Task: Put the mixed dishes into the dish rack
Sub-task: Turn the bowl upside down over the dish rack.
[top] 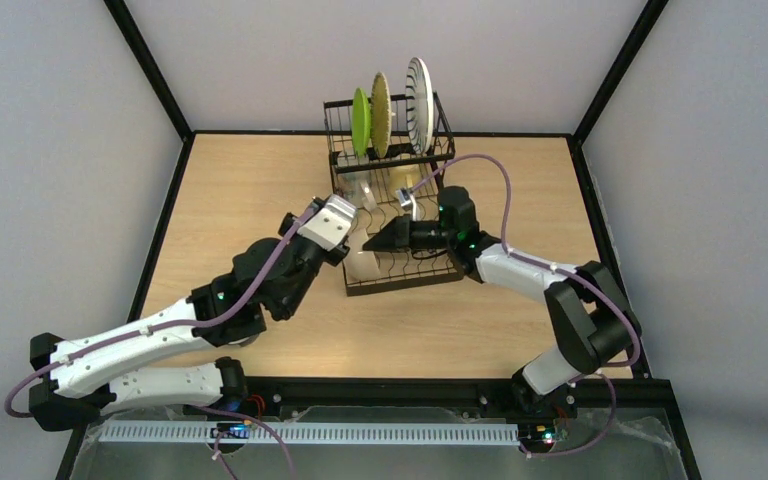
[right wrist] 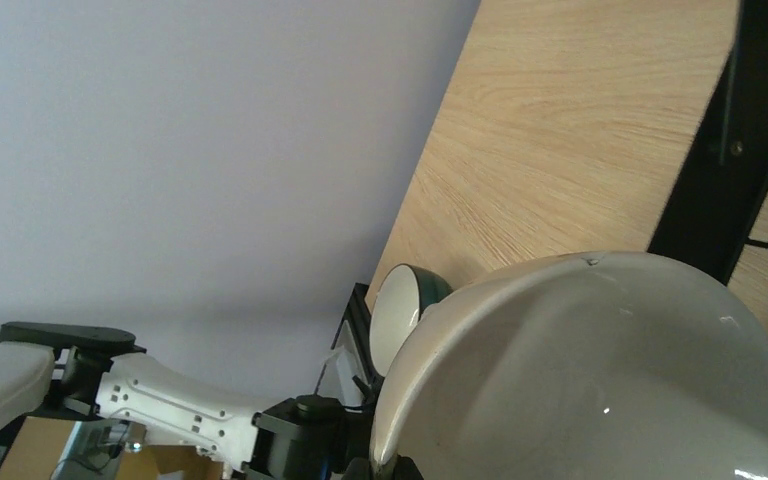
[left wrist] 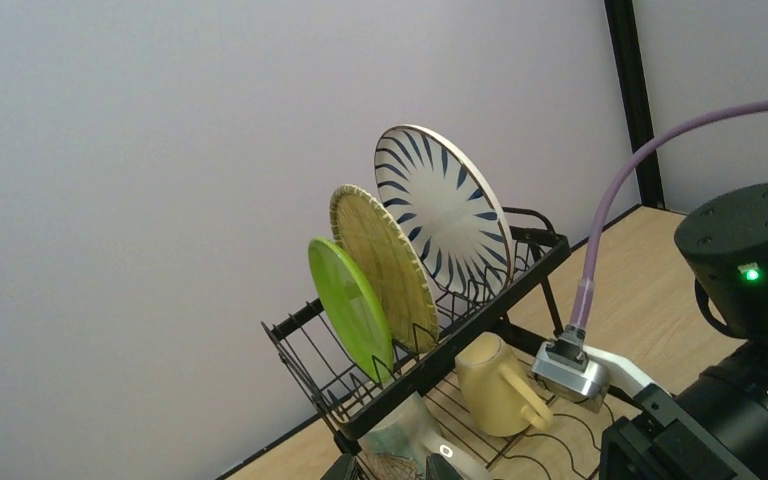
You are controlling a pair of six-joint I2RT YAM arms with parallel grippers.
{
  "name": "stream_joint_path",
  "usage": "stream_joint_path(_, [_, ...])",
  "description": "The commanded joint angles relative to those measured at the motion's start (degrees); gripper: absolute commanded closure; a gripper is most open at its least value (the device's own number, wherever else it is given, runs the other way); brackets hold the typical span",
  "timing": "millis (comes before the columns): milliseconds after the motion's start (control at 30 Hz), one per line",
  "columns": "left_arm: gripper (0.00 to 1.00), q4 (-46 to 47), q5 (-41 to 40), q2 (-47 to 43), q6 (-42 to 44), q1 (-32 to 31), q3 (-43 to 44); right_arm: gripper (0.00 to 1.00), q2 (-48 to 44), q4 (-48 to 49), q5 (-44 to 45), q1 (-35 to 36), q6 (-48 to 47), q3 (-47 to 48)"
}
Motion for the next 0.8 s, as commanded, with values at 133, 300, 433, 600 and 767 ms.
stream_joint_path(133, [0.63,0.7,-0.6,-0.9,-0.2,0.0,-1.8,1.00,4.8,16.2,-3.0,-0.9,3.7,-3.3])
stream_joint_path(300, [0.63,1.1,-0.8,-1.0,0.3,0.2,-2.6,1.00,8.1,20.8,-3.8,-1.5,5.0,-3.7])
stream_joint_path(433, [0.64,1.0,-0.7,-1.0,0.5,0.3,-3.0,1.00,10.5,24.6,-4.3,-2.2,6.4,-4.1])
stream_joint_path(600, [0.64,1.0,-0.2,-1.0,0.8,0.9,-3.0,1.00,12.2,27.9,-4.3,-3.0,7.3,-4.7])
stream_joint_path(767, [0.64,0.8,0.1,-0.7,1.5,1.2,-2.8,1.00,13.7,31.8,-4.4,-3.9,8.5,-6.3])
